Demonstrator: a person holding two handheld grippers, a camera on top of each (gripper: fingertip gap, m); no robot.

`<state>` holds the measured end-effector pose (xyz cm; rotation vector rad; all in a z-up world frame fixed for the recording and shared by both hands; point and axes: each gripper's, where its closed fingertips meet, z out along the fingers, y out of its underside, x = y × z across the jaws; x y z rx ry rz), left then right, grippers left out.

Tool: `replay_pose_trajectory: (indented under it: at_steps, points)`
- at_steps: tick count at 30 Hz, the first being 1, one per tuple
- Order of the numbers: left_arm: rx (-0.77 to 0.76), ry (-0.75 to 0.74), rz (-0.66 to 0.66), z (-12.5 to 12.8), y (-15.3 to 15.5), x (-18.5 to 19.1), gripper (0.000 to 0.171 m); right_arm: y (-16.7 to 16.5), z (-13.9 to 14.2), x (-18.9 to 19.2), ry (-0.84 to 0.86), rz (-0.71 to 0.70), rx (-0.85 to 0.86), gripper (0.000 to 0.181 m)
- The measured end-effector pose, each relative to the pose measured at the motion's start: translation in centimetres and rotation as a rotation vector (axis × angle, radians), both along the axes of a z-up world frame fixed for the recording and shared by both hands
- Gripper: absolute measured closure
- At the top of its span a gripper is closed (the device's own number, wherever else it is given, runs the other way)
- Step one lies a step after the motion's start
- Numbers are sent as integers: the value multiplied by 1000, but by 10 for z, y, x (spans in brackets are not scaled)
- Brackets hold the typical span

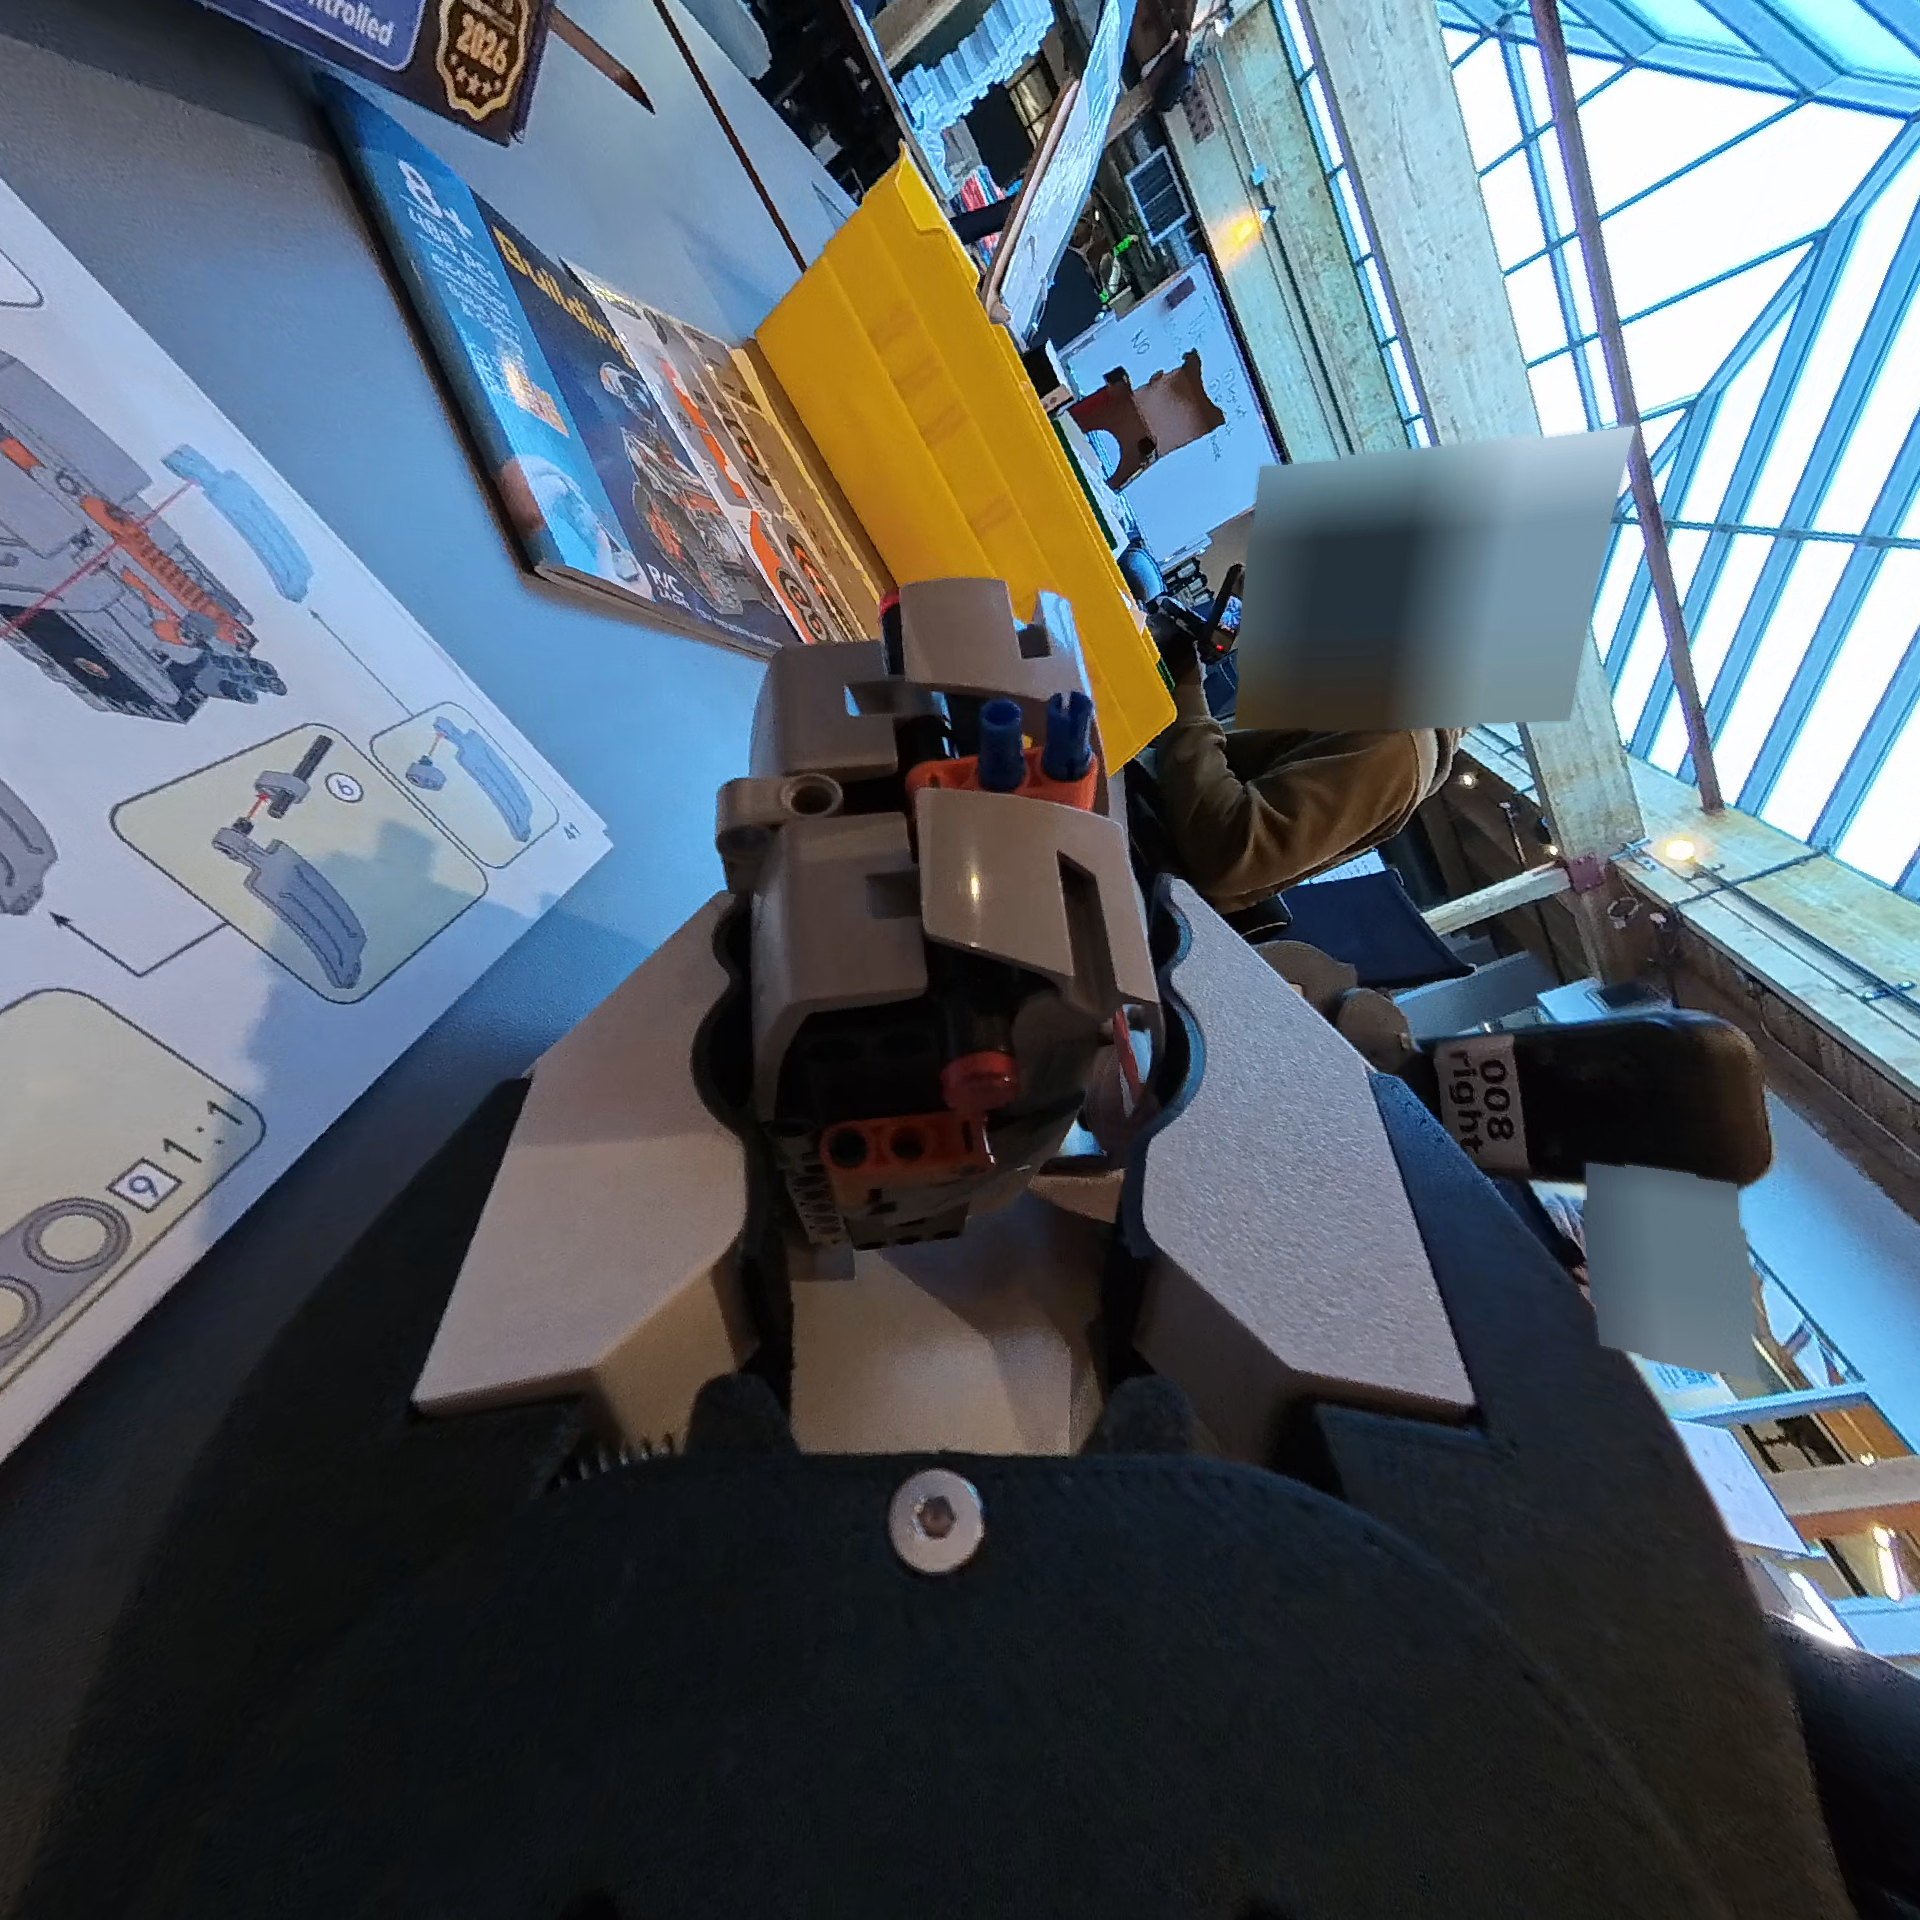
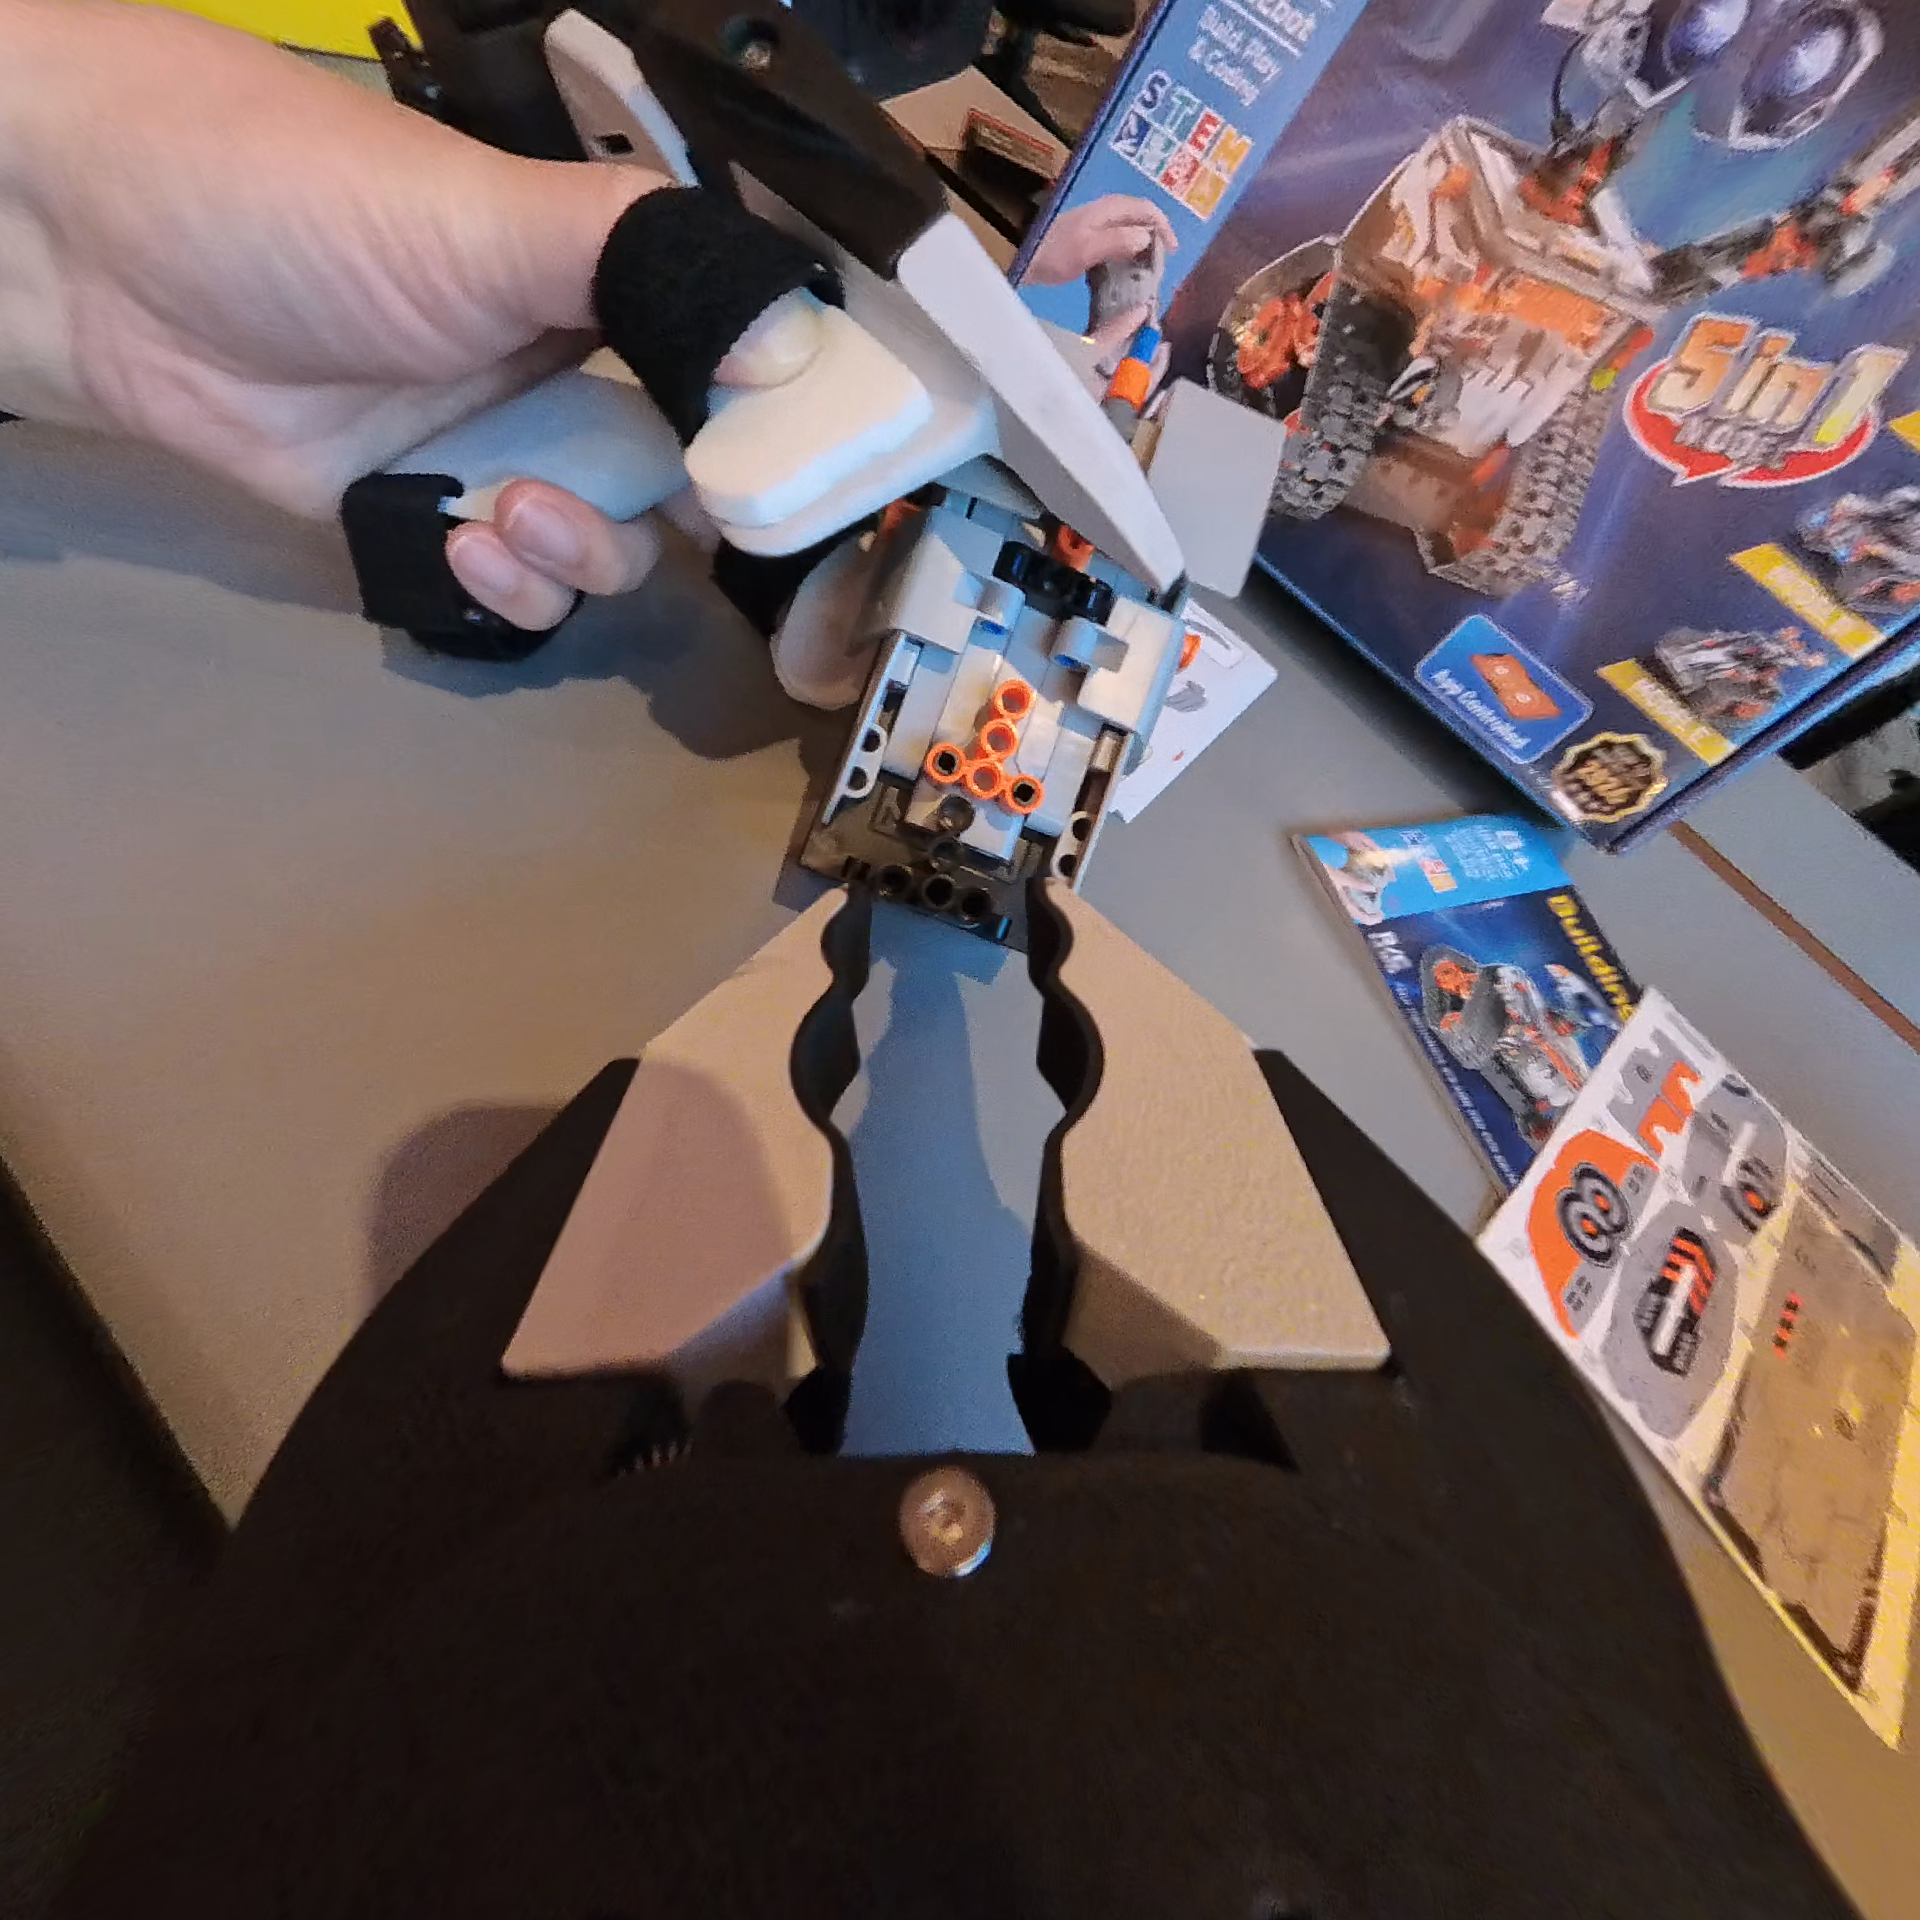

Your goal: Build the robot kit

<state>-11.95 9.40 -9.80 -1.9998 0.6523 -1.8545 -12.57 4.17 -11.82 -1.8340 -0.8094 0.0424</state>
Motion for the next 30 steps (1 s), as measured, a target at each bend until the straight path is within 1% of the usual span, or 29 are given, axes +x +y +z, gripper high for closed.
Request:
replay_pose_trajectory:
  at_steps: [2, 3, 9, 11, 14, 15, 17, 20, 30]
  points:
    - [-2, -3, -9, 0, -1, 0, 99, -2, -5, -4, 36, 27, -51, 150]
    - [-2, -3, -13, 0, -1, 1, 99, -1, -7, -3, 29, 18, -58, 150]
    - [-24, -26, -68, 0, -4, 2, 99, -1, -2, -2, 20, 11, -13, 151]
    - [-25, -38, -117, 1, -9, 2, 99, -3, -1, -4, 17, 27, -6, 151]
    - [-29, -54, -185, 2, -16, 2, 99, -11, -1, -16, 1, 100, 3, 151]
    - [-36, -55, -209, 1, -18, 2, 99, -14, -1, -19, -16, 119, 13, 152]
    - [-54, -64, -242, 1, -22, 2, 99, -15, -2, -17, -83, 107, 38, 154]
    - [-71, -75, -249, 1, -23, 2, 99, -17, -4, -18, -122, 116, 44, 158]
    - [-92, -79, -257, 0, -22, 2, 99, -20, -2, -17, -96, 107, 42, 165]
